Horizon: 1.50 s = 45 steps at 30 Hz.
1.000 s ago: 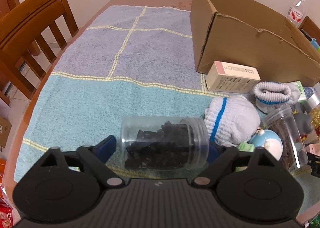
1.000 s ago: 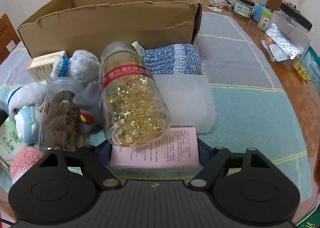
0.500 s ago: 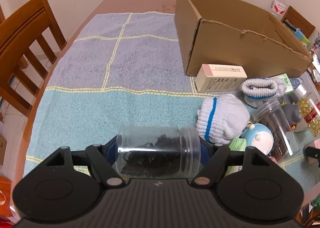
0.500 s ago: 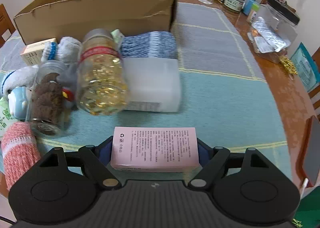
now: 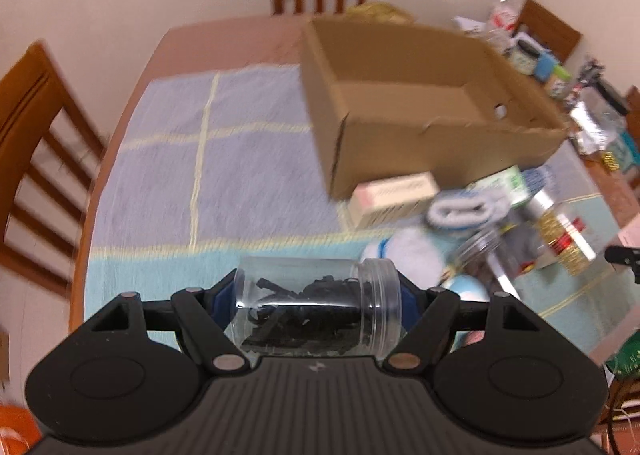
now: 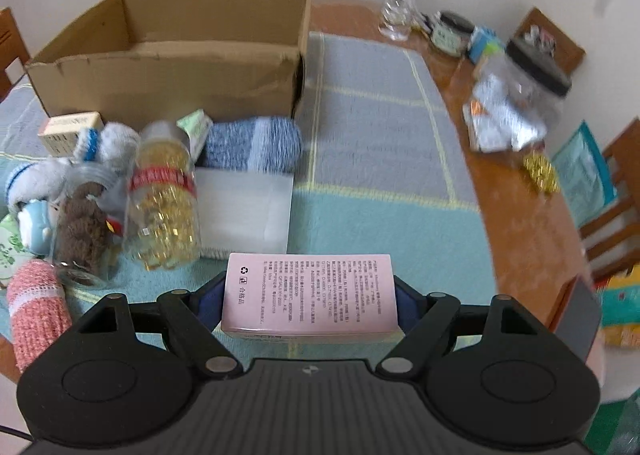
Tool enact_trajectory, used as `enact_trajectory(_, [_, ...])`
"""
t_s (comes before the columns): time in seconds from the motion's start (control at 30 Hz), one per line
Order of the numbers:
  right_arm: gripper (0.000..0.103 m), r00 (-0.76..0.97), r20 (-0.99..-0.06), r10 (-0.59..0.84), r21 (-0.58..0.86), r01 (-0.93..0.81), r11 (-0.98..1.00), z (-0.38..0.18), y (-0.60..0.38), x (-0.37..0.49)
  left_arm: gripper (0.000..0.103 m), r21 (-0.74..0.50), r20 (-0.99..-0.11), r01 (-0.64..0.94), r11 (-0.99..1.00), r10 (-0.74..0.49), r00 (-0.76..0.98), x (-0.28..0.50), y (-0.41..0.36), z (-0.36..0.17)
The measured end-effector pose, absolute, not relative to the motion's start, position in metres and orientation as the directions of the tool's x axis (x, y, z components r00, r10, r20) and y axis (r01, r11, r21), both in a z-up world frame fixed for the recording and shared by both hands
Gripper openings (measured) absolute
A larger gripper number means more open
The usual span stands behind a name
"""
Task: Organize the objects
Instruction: 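Carry the jar and pink box into the cardboard box and release both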
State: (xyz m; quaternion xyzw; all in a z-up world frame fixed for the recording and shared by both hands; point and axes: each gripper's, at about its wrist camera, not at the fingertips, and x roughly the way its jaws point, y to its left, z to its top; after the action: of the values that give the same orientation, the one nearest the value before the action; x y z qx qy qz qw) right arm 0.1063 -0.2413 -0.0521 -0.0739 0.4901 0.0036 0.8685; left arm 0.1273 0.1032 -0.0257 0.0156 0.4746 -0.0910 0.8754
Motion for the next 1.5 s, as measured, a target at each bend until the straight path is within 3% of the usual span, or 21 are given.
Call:
enact_trajectory(0.27, [0.084, 0.593, -0.804, 0.039, -0.084, -0.177, 0.981, 0.009, -0.226, 0.145, 0.075, -0.047, -0.760, 0.283, 0.958, -0.218, 0.613, 0.179, 0.067, 0.025])
enact_trajectory(0.63, [0.084, 0.642, -0.753, 0.143, -0.021, -0.241, 0.970, 0.039, -0.179, 0.242, 0.075, -0.050, -0.724, 0.285, 0.957, -0.232, 0.650, 0.264, 0.025, 0.025])
enact_trajectory(0.7, [0.085, 0.623, -0.767, 0.153, -0.016, -0.258, 0.966, 0.036, -0.172, 0.255, 0.084, -0.067, -0.734, 0.277, 0.959, -0.235, 0.638, 0.273, 0.023, 0.023])
enact_trajectory(0.73, [0.086, 0.618, -0.770, 0.159, -0.010, -0.260, 0.965, 0.034, -0.170, 0.258, 0.094, -0.073, -0.739, 0.259, 0.963, -0.227, 0.635, 0.276, 0.024, 0.022])
enact_trajectory(0.83, [0.102, 0.625, -0.760, 0.179, 0.001, -0.274, 0.962, 0.030, -0.171, 0.258, 0.096, -0.077, -0.728, 0.234, 0.969, -0.215, 0.651, 0.278, 0.028, 0.022])
enact_trajectory(0.87, [0.103, 0.629, -0.755, 0.186, 0.000, -0.283, 0.959, 0.030, -0.171, 0.256, 0.097, -0.078, -0.729, 0.233, 0.969, -0.215, 0.650, 0.278, 0.029, 0.022])
enact_trajectory(1.5, [0.103, 0.636, -0.697, 0.331, 0.044, -0.422, 0.905, 0.029, -0.187, 0.209, 0.099, -0.006, -0.741, 0.130, 0.991, -0.092, 0.665, 0.201, 0.026, 0.018])
